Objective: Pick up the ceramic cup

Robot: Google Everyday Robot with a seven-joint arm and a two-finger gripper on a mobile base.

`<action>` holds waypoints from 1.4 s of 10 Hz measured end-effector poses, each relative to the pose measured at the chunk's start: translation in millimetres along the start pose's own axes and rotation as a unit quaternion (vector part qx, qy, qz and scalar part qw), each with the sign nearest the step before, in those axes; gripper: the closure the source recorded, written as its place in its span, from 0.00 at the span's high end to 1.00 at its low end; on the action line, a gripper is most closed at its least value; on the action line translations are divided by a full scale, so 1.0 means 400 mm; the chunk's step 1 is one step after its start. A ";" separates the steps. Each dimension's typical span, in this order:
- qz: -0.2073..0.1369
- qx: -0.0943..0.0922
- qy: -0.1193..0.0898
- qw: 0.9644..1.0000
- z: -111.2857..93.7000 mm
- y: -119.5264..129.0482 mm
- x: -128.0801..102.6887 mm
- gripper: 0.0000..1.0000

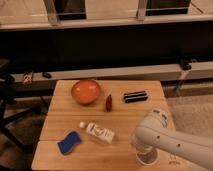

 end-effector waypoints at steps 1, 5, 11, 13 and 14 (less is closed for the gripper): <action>0.000 -0.001 0.000 1.000 0.000 0.001 -0.001 0.06; -0.002 0.000 0.000 1.000 -0.005 -0.001 -0.006 0.00; -0.002 0.000 0.020 1.000 -0.072 -0.030 -0.021 0.00; -0.010 0.006 0.028 1.000 -0.101 -0.050 -0.033 0.00; -0.015 0.011 0.034 0.999 -0.120 -0.064 -0.040 0.00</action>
